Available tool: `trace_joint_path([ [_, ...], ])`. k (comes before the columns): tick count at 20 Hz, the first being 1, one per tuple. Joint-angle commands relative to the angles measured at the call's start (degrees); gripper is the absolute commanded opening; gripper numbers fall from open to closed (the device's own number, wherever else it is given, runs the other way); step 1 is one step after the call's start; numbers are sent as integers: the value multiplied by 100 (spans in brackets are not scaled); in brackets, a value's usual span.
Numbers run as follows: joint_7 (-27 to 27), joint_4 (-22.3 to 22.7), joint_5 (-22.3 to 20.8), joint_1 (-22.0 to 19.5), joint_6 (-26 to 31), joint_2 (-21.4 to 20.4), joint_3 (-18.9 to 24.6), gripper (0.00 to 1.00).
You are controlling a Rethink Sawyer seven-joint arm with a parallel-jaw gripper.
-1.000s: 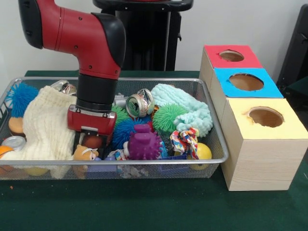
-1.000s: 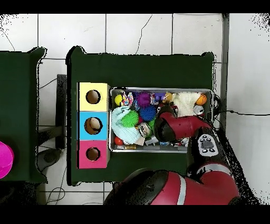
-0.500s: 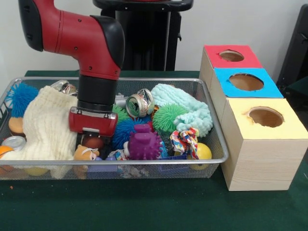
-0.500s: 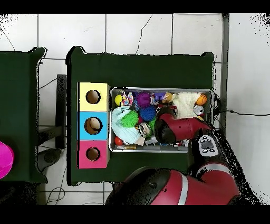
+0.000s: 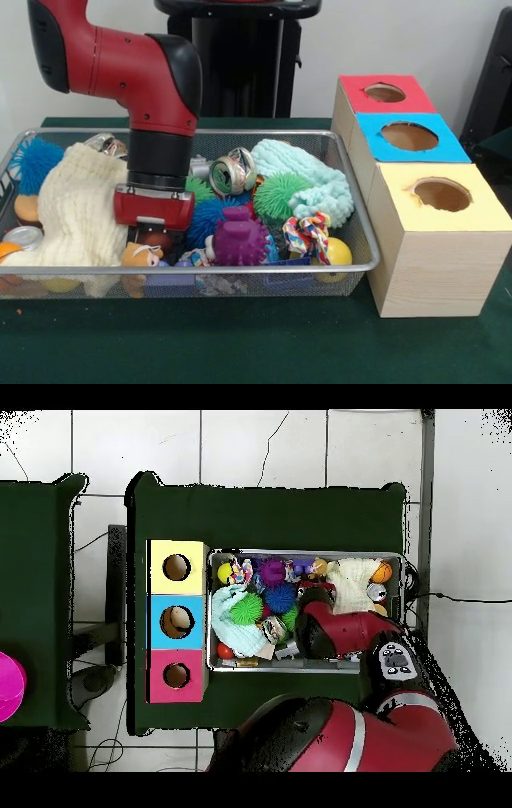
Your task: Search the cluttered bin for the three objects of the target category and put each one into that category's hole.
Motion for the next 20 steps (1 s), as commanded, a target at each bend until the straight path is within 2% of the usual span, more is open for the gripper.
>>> trace_joint_path([
  [1,616,-896,218,-34,-1530,29,738,100],
  [5,501,-958,285,-4,-1698,11,641,100],
  [11,468,-1034,208,22,-1581,-77,625,100],
  [14,406,-1000,334,134,-1489,-166,501,100],
  [18,470,-932,273,200,-840,-371,506,100],
  [19,426,-838,381,383,-640,-399,371,100],
  [20,446,-773,418,371,98,-489,450,100],
])
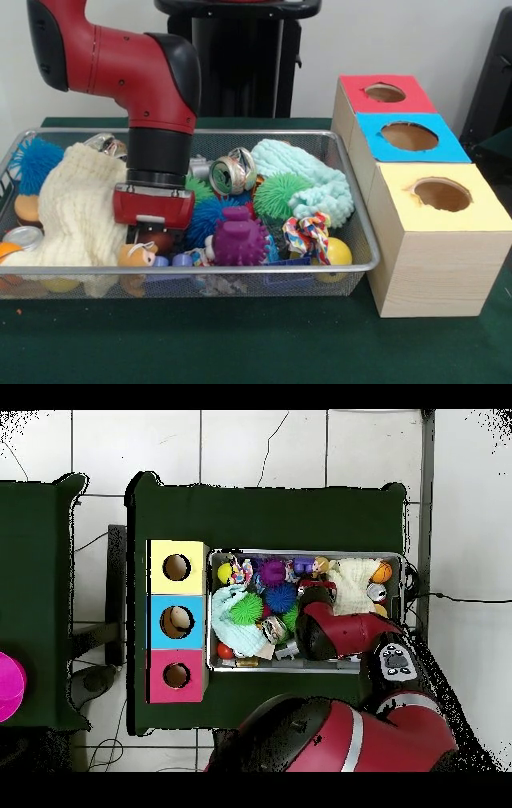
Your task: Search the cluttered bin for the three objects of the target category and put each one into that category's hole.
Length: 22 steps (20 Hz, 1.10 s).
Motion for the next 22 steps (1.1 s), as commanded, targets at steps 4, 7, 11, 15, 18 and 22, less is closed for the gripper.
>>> trace_joint_path([
  [4,-352,-618,539,-164,2623,-708,1427,100],
  [7,-801,-565,842,-387,3803,-721,1803,100],
  [11,-1018,-534,927,-507,4429,-765,2009,100],
  [15,-974,-424,697,-696,4184,-845,2252,100],
  [18,-767,-88,415,-938,3457,-1054,2504,100],
  [22,-168,200,-28,-975,2332,-1339,2470,100],
])
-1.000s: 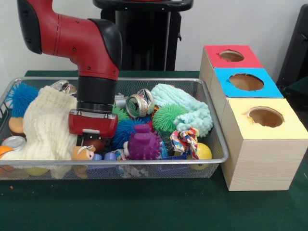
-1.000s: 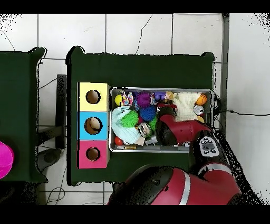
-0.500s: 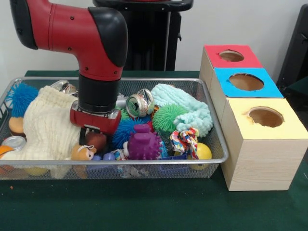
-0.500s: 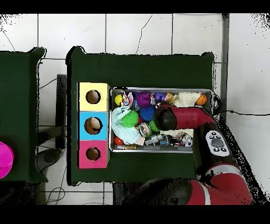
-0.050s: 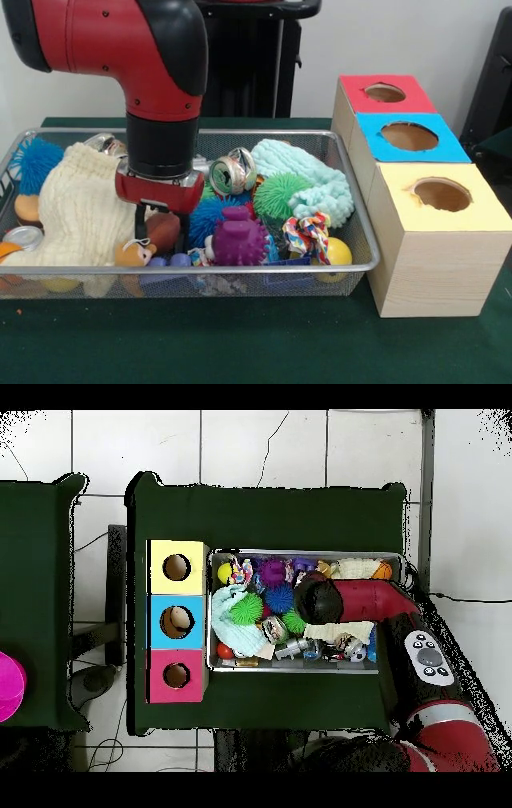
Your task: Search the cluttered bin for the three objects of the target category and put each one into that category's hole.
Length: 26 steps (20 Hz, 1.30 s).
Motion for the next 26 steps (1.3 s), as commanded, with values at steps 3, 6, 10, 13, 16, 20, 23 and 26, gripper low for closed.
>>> trace_joint_path([
  [3,146,252,-571,-109,-2073,-527,666,100],
  [6,210,259,-664,-175,-2273,-486,711,100],
  [10,186,273,-761,-334,-2265,-404,904,100],
  [13,43,236,-715,-393,-1908,-419,1006,100],
  [16,-127,192,-571,-416,-1401,-450,1057,100],
  [20,-582,72,-283,-411,-301,-453,1106,100],
  [23,-1000,-95,-41,-385,673,-444,1147,100],
  [26,-1227,-231,121,-386,1349,-451,1195,100],
])
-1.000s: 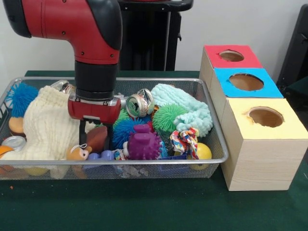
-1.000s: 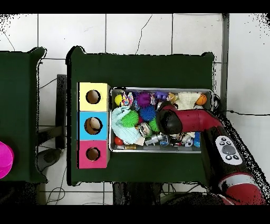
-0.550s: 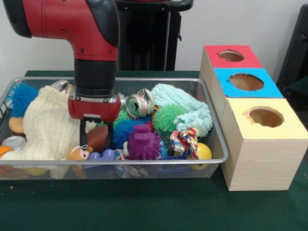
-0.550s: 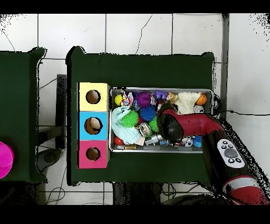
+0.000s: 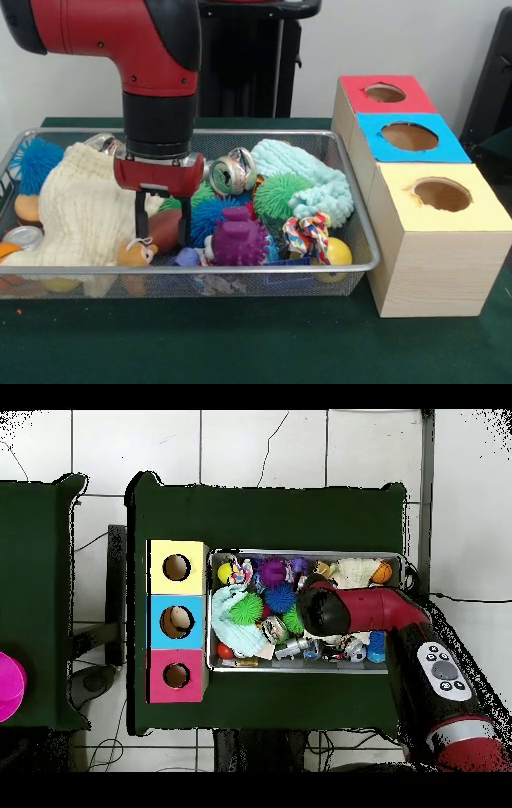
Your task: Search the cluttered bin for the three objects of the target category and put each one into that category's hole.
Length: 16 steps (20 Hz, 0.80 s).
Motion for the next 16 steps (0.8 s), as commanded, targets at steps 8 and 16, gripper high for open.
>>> trace_joint_path([
  [8,-1106,-784,201,-174,933,-9,1055,100],
  [16,-457,-571,-361,-201,-558,4,875,100],
])
